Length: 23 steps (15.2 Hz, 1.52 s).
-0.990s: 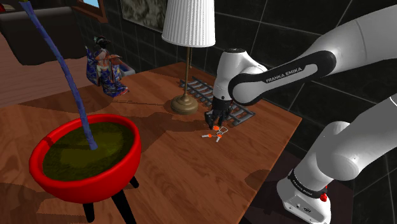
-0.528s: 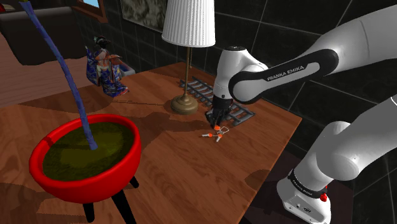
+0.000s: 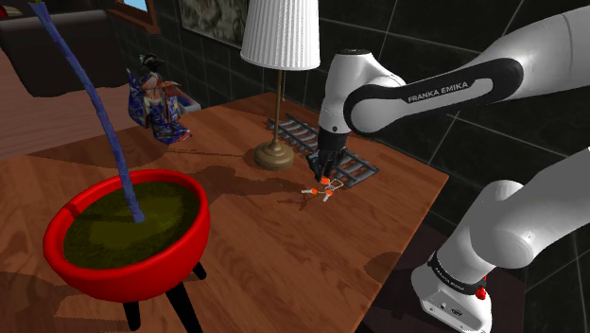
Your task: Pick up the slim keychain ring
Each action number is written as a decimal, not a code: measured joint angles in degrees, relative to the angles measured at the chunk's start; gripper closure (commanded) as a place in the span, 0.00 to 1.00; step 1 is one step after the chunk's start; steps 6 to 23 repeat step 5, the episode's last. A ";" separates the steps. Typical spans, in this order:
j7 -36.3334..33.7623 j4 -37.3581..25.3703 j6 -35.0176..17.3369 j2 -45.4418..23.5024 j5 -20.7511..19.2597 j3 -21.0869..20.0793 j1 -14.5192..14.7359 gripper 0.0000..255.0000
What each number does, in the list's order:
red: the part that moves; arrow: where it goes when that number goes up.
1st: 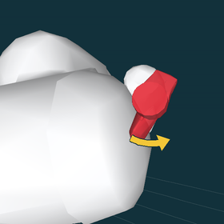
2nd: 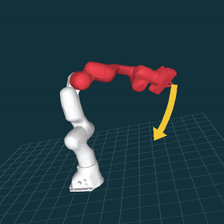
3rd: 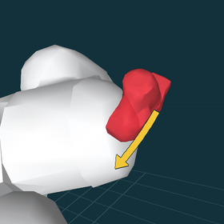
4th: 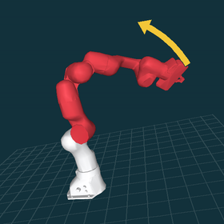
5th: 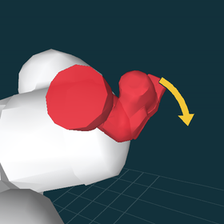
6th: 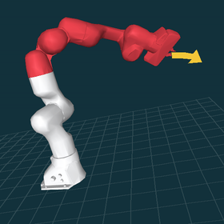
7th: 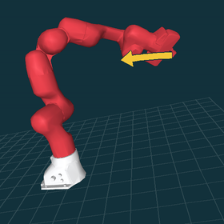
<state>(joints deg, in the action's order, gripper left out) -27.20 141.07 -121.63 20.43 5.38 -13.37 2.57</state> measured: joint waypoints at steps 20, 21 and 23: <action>0.21 -2.50 3.73 1.24 -0.05 0.39 -0.08 1.00; 0.21 -2.50 3.73 1.24 -0.05 0.39 -0.08 1.00; 0.21 -2.50 3.73 1.24 -0.05 0.39 -0.08 1.00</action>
